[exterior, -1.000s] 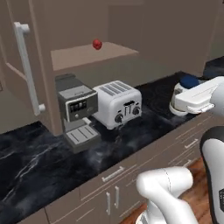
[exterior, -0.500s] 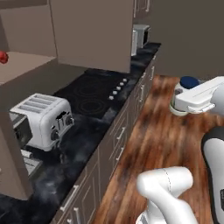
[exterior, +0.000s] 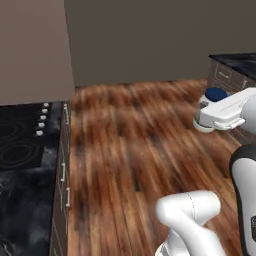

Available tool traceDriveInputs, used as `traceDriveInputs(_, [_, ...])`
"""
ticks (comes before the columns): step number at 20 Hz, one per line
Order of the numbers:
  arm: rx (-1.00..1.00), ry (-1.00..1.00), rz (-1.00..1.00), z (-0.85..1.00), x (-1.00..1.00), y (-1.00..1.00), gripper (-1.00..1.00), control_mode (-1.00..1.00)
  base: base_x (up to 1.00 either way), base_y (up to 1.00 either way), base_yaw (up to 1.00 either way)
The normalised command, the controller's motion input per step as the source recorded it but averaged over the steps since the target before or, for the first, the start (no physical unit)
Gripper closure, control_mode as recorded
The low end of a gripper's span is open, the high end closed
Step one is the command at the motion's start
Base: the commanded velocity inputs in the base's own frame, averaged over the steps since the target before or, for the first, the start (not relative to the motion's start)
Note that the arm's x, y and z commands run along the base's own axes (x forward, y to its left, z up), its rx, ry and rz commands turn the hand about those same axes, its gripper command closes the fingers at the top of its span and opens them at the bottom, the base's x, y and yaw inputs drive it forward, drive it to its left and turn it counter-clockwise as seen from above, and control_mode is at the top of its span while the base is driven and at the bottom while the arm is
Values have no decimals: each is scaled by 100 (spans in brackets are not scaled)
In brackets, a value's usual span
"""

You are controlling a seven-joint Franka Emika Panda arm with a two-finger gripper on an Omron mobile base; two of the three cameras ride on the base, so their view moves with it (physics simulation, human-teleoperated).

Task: The dining table condiment station is running low on mayonnaise. Refill the condiment station by opening the cabinet and taking the mayonnaise from the cabinet and placing it on the dining table.

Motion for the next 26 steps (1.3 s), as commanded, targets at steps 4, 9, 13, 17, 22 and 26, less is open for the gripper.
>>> traceDriveInputs(4, [0, 0, 0, 0, 0, 0, 100, 100, 0, -53, -67])
traceDriveInputs(9, [0, 0, 0, 0, 0, 0, 100, 100, 8, -84, -51])
traceDriveInputs(13, [0, 0, 0, 0, 0, 0, 100, 100, 17, -100, -30])
traceDriveInputs(17, [0, 0, 0, 0, 0, 0, 100, 100, 4, -100, -21])
traceDriveInputs(22, [0, 0, 0, 0, 0, 0, 100, 100, 0, -92, -21])
traceDriveInputs(26, [0, 0, 0, 0, 0, 0, 100, 100, 0, -52, -31])
